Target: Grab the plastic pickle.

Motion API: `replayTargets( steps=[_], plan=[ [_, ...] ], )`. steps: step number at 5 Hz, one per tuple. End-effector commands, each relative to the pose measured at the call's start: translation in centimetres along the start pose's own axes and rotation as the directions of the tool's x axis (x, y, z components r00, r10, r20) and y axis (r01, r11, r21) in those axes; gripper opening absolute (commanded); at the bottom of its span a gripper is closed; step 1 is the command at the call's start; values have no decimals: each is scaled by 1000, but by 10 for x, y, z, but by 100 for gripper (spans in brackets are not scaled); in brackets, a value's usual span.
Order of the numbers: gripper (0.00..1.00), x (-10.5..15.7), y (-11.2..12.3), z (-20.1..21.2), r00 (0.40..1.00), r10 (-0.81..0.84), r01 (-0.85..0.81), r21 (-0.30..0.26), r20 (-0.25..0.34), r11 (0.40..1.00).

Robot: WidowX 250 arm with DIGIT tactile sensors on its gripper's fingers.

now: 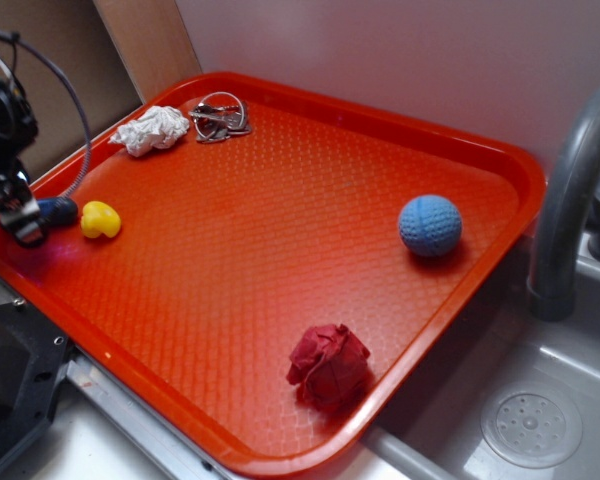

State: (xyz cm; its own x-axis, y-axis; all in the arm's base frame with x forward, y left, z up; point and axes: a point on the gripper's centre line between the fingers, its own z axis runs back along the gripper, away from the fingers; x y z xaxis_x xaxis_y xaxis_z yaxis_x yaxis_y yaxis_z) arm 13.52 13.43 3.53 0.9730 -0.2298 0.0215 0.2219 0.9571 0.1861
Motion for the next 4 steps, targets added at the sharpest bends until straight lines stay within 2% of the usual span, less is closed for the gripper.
replayTargets(
  steps=[1,3,4],
  plan=[
    [100,4,6,3,1000,-2,1,31,17,1000],
    [100,4,6,3,1000,-2,1,31,17,1000],
    [0,12,4,-25,1000,-2,2,-44,2,999]
  ],
)
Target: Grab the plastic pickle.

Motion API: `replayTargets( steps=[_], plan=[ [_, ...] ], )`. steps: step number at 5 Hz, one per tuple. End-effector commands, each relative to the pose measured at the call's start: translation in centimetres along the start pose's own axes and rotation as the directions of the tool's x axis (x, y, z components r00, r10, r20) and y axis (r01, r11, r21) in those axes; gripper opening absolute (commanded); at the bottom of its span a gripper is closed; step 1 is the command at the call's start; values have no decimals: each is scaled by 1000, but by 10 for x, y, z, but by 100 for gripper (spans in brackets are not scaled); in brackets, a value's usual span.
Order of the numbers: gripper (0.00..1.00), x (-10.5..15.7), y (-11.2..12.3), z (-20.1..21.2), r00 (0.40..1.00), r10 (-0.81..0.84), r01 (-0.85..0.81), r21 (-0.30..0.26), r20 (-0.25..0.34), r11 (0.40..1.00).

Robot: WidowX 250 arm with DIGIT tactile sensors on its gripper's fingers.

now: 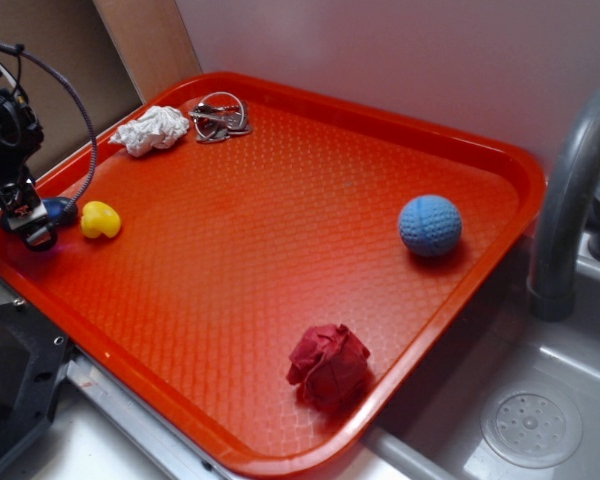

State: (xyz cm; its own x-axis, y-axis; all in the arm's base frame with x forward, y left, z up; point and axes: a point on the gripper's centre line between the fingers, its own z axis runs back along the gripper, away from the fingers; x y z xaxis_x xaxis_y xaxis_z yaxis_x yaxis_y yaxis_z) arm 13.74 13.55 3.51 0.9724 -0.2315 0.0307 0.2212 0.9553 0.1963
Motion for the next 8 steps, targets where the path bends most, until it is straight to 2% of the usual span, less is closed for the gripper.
replayTargets(
  steps=[1,2,3,4,5,6,7,8],
  plan=[
    [0,9,-2,-19,1000,-20,21,-57,11,998],
    [0,10,-9,-8,999,-36,37,-43,27,998],
    [0,12,-24,16,997,-45,49,-52,65,997],
    [0,21,-45,44,997,-29,37,-102,75,994],
    [0,50,-54,80,998,56,-52,-117,30,992],
    [0,85,-64,125,976,194,-202,-78,-103,976],
    [0,101,-68,170,963,236,-253,-134,-132,958],
    [0,99,-65,188,966,240,-254,-178,-97,951]
  ],
)
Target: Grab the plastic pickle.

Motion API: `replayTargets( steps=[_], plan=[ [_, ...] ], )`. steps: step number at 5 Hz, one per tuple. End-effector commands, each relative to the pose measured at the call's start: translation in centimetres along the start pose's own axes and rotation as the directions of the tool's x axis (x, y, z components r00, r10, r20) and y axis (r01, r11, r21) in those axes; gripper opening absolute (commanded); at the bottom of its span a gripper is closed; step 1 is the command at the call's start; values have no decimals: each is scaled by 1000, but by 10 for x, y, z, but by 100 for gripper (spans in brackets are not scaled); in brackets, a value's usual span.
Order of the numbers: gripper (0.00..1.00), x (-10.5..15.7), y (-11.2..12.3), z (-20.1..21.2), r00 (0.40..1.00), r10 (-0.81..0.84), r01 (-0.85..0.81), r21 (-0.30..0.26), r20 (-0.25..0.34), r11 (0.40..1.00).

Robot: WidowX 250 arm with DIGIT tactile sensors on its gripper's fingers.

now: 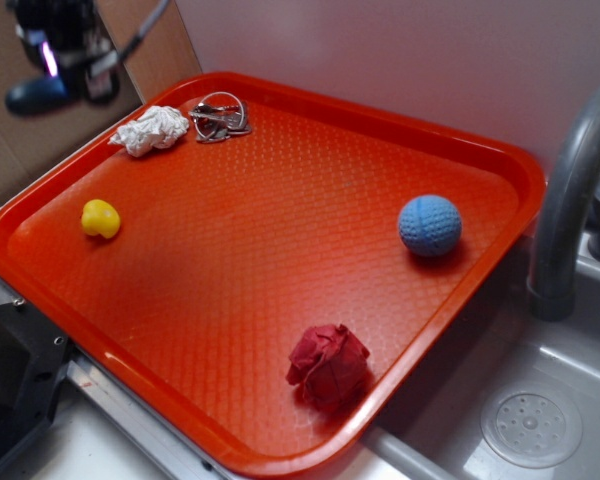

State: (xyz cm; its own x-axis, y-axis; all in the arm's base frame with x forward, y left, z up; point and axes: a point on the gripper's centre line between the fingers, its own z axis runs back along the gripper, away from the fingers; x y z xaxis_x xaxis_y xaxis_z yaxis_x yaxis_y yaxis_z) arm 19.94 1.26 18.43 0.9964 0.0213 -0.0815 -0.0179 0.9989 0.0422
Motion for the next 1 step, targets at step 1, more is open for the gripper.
replayTargets(
  steps=[1],
  plan=[
    [0,-2,5,24,996,-10,15,-49,92,999]
  ],
)
